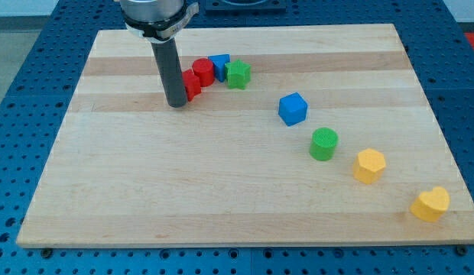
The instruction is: Move blue cube into green star
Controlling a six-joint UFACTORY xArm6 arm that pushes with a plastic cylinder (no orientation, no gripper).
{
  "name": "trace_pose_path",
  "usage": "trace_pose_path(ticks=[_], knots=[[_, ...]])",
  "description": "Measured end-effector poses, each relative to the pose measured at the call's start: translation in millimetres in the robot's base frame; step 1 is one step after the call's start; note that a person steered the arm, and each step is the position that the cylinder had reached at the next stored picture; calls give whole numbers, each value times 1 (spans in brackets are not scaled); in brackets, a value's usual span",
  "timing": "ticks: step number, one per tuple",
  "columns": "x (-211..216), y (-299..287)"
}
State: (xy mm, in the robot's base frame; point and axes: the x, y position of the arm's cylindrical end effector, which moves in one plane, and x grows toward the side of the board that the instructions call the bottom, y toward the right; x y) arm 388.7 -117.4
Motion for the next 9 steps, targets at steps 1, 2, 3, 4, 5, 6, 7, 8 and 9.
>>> trace_pose_path(ticks=[1,2,3,4,5,6,7,8,9], knots=[[8,0],[15,2],[30,25],[46,54],[54,85],[58,121],[64,153],[64,190],[63,213]])
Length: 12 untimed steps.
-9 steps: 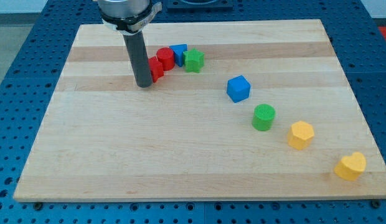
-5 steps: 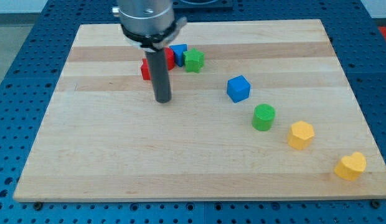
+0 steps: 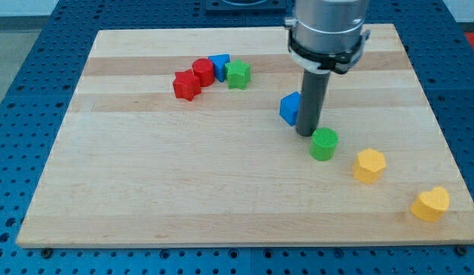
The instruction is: Move blue cube into green star
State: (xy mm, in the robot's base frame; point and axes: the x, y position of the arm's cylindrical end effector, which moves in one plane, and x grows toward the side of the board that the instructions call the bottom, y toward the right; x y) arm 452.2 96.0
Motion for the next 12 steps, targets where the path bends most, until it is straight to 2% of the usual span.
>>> trace_pose_path(ticks=[7,12], knots=[[-57,-19],[-60,-33]])
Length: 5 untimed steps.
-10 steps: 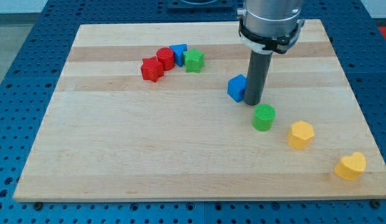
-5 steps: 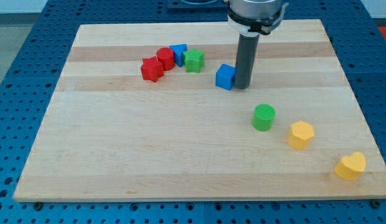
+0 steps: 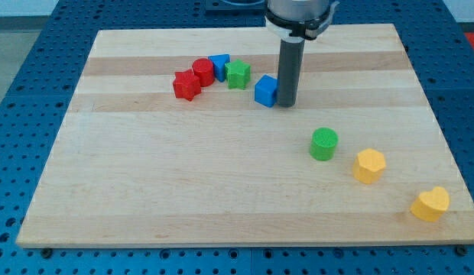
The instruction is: Move blue cube into green star
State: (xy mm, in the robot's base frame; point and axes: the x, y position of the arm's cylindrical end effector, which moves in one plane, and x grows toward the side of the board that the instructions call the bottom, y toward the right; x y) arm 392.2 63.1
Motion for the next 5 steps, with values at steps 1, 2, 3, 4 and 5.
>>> trace_pose_path(ticks=[1,2,3,4,5], knots=[[0,-9],[0,-23],[0,-34],[1,-31],[1,-13]])
